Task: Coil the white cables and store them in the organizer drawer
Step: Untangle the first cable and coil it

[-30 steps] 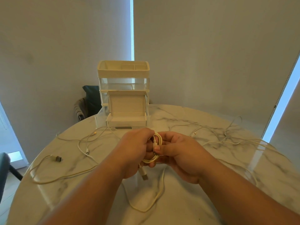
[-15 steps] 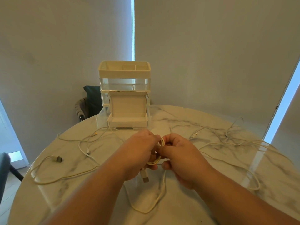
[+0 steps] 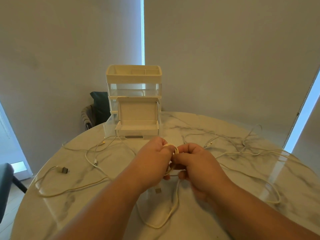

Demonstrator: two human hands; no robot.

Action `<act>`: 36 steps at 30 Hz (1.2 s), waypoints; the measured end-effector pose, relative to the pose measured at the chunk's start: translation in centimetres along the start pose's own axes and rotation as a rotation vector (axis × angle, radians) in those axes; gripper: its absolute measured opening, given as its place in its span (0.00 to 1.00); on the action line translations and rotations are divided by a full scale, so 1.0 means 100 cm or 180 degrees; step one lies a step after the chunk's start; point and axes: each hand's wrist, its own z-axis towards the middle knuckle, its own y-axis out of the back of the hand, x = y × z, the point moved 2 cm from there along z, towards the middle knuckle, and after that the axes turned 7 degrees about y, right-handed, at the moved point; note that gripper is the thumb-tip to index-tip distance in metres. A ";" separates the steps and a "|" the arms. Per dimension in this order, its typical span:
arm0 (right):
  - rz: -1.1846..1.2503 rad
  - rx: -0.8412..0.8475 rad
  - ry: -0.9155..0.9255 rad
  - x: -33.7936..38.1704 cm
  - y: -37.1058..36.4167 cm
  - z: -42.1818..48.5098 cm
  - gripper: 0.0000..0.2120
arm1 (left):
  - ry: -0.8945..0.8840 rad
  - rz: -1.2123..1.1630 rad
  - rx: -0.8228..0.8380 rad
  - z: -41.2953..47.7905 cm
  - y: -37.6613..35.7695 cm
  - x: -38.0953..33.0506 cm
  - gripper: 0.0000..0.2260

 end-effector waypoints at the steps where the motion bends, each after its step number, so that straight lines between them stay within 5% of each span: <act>1: 0.0315 0.0179 -0.0091 0.003 0.000 0.002 0.04 | -0.0003 -0.0083 -0.0032 0.000 0.002 0.000 0.06; 5: 0.1069 0.0756 -0.0399 0.011 0.004 0.006 0.12 | 0.0113 -0.0919 0.0147 0.000 0.009 -0.004 0.07; 12: 0.0673 0.1320 -0.0547 0.007 0.009 0.007 0.12 | 0.0227 -0.1051 0.0471 -0.004 -0.003 -0.005 0.08; 20: -0.0524 0.0568 0.0161 0.007 0.026 0.020 0.11 | 0.0789 -0.1480 0.0646 -0.007 -0.006 -0.002 0.09; 29: 0.0166 0.0078 0.0213 0.011 0.018 0.019 0.04 | 0.0837 -0.1491 0.0880 -0.004 -0.006 0.001 0.11; 33: 0.0418 0.0034 -0.0153 0.008 0.017 0.018 0.15 | 0.0751 -0.2207 0.0569 0.004 -0.007 0.003 0.09; 36: -0.0158 0.0684 -0.0458 0.001 0.009 0.008 0.27 | 0.0600 -0.2722 0.0257 0.011 -0.003 0.005 0.09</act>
